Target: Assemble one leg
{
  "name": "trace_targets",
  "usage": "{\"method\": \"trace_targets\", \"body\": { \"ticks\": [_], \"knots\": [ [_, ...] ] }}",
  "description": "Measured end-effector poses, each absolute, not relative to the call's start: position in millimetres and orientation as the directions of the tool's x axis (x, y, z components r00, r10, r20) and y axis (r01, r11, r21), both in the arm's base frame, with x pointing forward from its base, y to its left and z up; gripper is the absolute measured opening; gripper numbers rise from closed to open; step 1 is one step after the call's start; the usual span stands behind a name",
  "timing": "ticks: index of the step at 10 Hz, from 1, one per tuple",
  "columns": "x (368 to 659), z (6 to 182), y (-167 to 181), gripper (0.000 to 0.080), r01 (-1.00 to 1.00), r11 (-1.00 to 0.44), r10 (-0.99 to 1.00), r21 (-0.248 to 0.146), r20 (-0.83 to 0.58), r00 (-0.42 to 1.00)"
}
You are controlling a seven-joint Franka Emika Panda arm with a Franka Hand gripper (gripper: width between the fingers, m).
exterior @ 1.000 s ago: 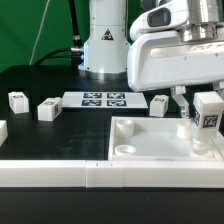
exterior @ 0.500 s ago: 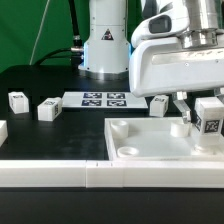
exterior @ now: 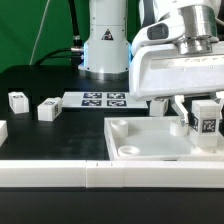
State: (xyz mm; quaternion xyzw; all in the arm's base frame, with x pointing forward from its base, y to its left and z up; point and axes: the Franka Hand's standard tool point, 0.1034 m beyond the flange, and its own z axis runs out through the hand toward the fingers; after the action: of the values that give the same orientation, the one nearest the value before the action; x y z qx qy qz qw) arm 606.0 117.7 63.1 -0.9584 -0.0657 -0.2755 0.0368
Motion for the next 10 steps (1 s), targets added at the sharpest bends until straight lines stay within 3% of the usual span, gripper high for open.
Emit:
{"method": "trace_targets", "body": {
  "ticks": [2,3,4,5,6,9,10],
  "knots": [
    [606.2,63.2,117.6,0.0307,0.146,-0.989,0.106,-0.034,0.533,0.840],
    [606.2,63.2,117.6,0.0483,0.146,-0.989,0.106,-0.034,0.533,0.840],
    [606.2,63.2,117.6,0.0594,0.146,-0.989,0.106,-0.034,0.533,0.840],
    [606.2,63.2,117.5,0.0594,0.146,-0.989,0.105,-0.034,0.533,0.840],
    [606.2,63.2,117.5,0.0642,0.146,-0.989,0.105,-0.034,0.533,0.840],
    [606.4,64.5,117.8,0.0648,0.146,-0.989,0.105,-0.035,0.530,0.841],
    [608.1,74.7,119.1,0.0649,0.146,-0.988,0.104,-0.040,0.524,0.846]
  ]
}}
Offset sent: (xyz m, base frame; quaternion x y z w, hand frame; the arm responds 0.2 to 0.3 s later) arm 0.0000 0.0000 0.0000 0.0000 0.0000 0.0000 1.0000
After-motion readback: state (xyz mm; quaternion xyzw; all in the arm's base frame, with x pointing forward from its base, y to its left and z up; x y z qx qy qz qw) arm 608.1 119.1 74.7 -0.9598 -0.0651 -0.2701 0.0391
